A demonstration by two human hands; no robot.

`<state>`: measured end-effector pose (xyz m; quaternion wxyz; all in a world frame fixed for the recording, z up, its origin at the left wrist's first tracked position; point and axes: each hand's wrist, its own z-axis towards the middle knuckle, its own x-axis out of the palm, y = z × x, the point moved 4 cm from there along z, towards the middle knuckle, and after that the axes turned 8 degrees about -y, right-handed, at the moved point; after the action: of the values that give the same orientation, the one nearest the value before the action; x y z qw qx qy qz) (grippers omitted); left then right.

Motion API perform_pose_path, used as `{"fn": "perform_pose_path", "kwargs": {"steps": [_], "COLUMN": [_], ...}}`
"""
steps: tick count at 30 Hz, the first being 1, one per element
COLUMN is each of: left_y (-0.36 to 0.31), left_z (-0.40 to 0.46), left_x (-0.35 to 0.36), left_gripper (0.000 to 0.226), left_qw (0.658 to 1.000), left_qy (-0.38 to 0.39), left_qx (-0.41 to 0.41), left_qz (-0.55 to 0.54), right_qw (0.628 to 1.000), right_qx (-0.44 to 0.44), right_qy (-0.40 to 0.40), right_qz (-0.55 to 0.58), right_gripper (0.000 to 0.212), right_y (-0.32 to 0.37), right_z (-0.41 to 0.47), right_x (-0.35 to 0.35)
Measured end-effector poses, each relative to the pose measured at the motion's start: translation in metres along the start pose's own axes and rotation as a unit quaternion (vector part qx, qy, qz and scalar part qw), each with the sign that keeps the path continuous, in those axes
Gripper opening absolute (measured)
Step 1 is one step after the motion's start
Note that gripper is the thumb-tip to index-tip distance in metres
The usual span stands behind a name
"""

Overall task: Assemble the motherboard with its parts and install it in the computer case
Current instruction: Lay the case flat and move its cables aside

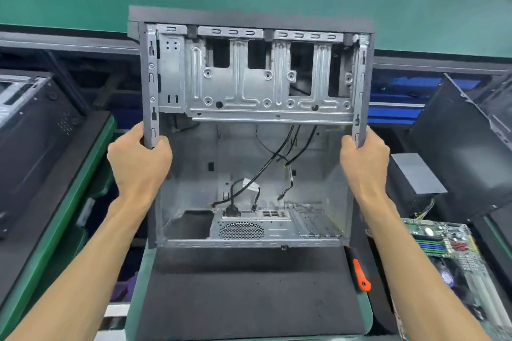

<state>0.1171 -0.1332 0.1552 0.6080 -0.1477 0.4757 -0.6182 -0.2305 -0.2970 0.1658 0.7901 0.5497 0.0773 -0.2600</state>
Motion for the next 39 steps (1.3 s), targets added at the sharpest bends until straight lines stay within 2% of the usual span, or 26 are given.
{"fn": "perform_pose_path", "kwargs": {"steps": [5, 10, 14, 23, 31, 39], "left_y": [-0.004, 0.008, 0.02, 0.04, 0.055, 0.066], "left_z": [0.007, 0.005, 0.001, -0.005, -0.005, -0.008], "left_x": [-0.004, -0.003, 0.002, 0.015, 0.025, 0.035], "left_gripper": [0.034, 0.038, 0.024, 0.026, 0.011, 0.016], "left_qw": [0.996, 0.99, 0.98, 0.964, 0.955, 0.943], "left_qy": [0.036, 0.08, 0.113, 0.157, 0.182, 0.2], "left_qx": [0.0, -0.049, -0.084, -0.114, -0.124, -0.144], "left_qz": [0.079, 0.102, 0.139, 0.181, 0.2, 0.224], "right_qw": [0.992, 0.978, 0.965, 0.946, 0.934, 0.922], "right_qx": [-0.001, 0.017, 0.032, 0.067, 0.092, 0.102], "right_qy": [0.056, 0.112, 0.139, 0.196, 0.222, 0.238], "right_qz": [-0.117, -0.173, -0.219, -0.249, -0.264, -0.288], "right_gripper": [0.029, 0.025, 0.025, 0.026, 0.023, 0.03], "right_y": [0.007, -0.002, -0.01, -0.021, -0.036, -0.051], "right_z": [0.009, 0.006, 0.004, -0.001, -0.008, -0.007], "right_x": [-0.004, 0.002, 0.006, 0.018, 0.031, 0.044]}}
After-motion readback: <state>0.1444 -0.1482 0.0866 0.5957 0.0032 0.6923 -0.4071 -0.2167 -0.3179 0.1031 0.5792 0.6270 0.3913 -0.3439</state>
